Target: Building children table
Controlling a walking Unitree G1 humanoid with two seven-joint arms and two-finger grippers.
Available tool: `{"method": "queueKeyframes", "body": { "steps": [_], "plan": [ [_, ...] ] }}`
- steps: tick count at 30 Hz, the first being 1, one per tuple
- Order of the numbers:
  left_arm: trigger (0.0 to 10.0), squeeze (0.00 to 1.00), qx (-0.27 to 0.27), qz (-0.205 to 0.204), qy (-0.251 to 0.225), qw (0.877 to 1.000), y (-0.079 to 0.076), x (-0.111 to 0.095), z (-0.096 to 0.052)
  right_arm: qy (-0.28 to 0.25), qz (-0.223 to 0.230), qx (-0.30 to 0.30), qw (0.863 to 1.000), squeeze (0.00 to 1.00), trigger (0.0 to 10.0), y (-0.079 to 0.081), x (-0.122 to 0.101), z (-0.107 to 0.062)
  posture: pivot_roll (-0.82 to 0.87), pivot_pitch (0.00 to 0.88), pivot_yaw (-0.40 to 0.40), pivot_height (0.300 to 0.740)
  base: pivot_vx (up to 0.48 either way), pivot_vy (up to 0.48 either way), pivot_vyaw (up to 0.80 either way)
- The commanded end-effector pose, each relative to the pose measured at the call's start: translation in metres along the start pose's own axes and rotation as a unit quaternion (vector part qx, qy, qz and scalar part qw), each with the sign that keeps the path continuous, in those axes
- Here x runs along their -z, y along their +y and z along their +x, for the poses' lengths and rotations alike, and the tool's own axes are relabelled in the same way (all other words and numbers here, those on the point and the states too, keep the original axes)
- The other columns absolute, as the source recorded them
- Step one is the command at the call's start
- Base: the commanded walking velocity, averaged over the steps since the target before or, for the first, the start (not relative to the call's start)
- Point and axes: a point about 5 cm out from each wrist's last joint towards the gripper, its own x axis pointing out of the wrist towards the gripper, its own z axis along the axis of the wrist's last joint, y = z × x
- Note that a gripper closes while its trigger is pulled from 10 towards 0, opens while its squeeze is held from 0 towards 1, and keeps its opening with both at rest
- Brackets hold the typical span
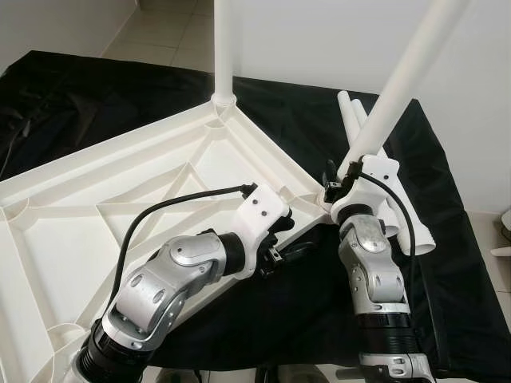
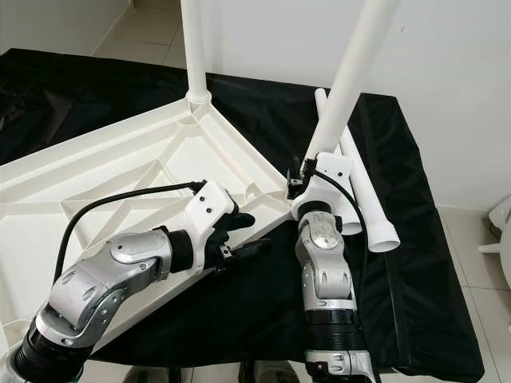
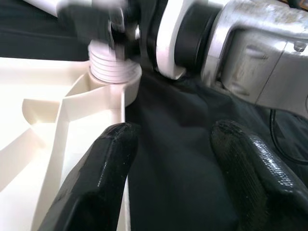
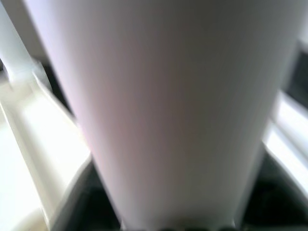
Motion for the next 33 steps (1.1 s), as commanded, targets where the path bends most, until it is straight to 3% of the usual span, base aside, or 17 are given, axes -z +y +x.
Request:
{"method": "queueKeyframes", "body": {
  "steps": [1, 7, 11, 16, 17, 21, 33],
  "plan": [
    [10.0, 0.0, -0.005, 0.002, 0.004, 1.0, 0.0, 0.001, 0.002, 0.024, 0.001, -0.001, 1.0, 1.0, 10.0, -0.003, 0.01, -0.002, 0.05, 0.078, -0.065, 0.74, 0.0, 0.0, 0.0],
    [10.0, 0.0, -0.005, 0.001, 0.004, 1.0, -0.001, 0.001, 0.002, 0.018, 0.0, -0.023, 1.0, 1.0, 10.0, -0.007, 0.008, -0.002, 0.05, 0.083, -0.063, 0.74, 0.0, 0.0, 0.0],
    [10.0, 0.0, -0.006, 0.004, 0.007, 1.0, 0.001, 0.001, 0.001, -0.002, -0.001, -0.104, 0.995, 1.0, 10.0, -0.011, 0.002, 0.002, 0.05, 0.092, -0.063, 0.74, 0.0, 0.0, 0.0],
    [10.0, 0.0, -0.007, 0.005, 0.008, 1.0, 0.001, 0.001, 0.001, 0.003, 0.005, -0.137, 0.991, 1.0, 10.0, -0.012, 0.002, 0.003, 0.05, 0.093, -0.062, 0.74, 0.0, 0.0, 0.0],
    [10.0, 0.0, -0.018, 0.0, 0.008, 1.0, 0.004, 0.002, 0.001, -0.001, 0.011, -0.188, 0.982, 0.0, 10.0, -0.017, 0.001, 0.005, 0.06, 0.1, -0.063, 0.74, 0.0, 0.0, 0.0],
    [10.0, 0.0, -0.025, -0.002, 0.008, 1.0, 0.006, 0.002, 0.0, -0.009, 0.01, -0.225, 0.974, 0.0, 10.0, -0.024, 0.0, 0.009, 0.06, 0.1, -0.061, 0.74, 0.0, 0.0, 0.0],
    [10.0, 0.0, -0.029, -0.001, 0.007, 1.0, 0.008, 0.0, -0.001, -0.005, -0.049, -0.289, 0.956, 0.0, 10.0, -0.045, 0.006, 0.021, 0.07, 0.101, -0.053, 0.74, 0.0, 0.0, 0.0]
  ]
}}
